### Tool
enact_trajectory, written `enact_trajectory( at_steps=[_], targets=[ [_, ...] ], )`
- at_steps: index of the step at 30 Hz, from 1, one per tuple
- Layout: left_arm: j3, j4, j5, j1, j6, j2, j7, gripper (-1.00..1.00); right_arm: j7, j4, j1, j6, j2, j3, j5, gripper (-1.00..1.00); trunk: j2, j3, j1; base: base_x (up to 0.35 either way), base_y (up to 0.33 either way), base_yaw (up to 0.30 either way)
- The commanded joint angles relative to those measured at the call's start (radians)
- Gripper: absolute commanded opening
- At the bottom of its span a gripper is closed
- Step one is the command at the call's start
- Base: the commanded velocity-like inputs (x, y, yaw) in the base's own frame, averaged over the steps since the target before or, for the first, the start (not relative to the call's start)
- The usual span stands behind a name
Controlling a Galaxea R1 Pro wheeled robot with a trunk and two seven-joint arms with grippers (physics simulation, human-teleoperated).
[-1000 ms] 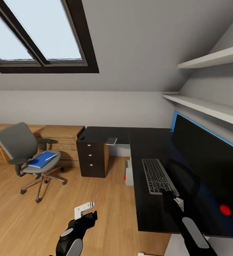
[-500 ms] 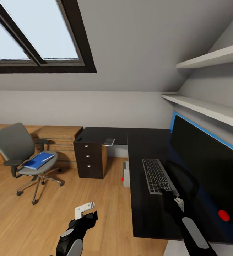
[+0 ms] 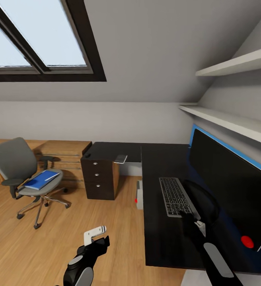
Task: In the bedroom, organize the workspace by keeping the computer under the desk, ensuring the monitor is on the desk, placing the keyboard on the desk next to the monitor, placing the mouse on the desk next to the keyboard, moving the folder from the swivel chair onto the desk next to the mouse, stacking the notebook on top of the folder with the pen on top of the notebook, and positioning the swivel chair next to the desk.
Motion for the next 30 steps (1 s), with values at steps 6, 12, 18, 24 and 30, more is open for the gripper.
enact_trajectory(
  at_steps=[6, 12, 18, 24, 30],
  targets=[
    [-0.001, 0.0, 0.007, -0.001, 0.003, 0.001, 0.008, 1.0, 0.007, 0.001, -0.001, 0.006, 0.0, -0.002, -0.01, -1.0, -0.001, -0.002, 0.0, 0.0, -0.026, 0.0],
    [-0.001, 0.002, 0.007, -0.001, 0.002, 0.001, 0.008, 1.0, 0.006, 0.0, -0.001, 0.004, 0.0, -0.002, -0.009, -1.0, -0.001, -0.002, 0.0, 0.018, -0.001, 0.0],
    [0.0, 0.003, 0.009, -0.001, 0.003, 0.001, 0.008, 1.0, 0.006, 0.0, -0.001, 0.003, 0.0, -0.002, -0.009, -1.0, -0.001, -0.002, 0.0, 0.096, 0.0, 0.0],
    [0.0, 0.003, 0.009, -0.001, 0.004, 0.001, 0.008, 1.0, 0.006, -0.001, -0.001, 0.003, 0.0, -0.002, -0.009, -1.0, -0.001, -0.002, 0.0, 0.008, 0.0, 0.0],
    [0.0, 0.003, 0.01, -0.001, 0.004, 0.001, 0.008, 1.0, 0.005, -0.001, -0.001, 0.002, 0.0, -0.002, -0.009, 1.0, -0.001, -0.002, 0.0, 0.0, 0.0, 0.0]
  ],
)
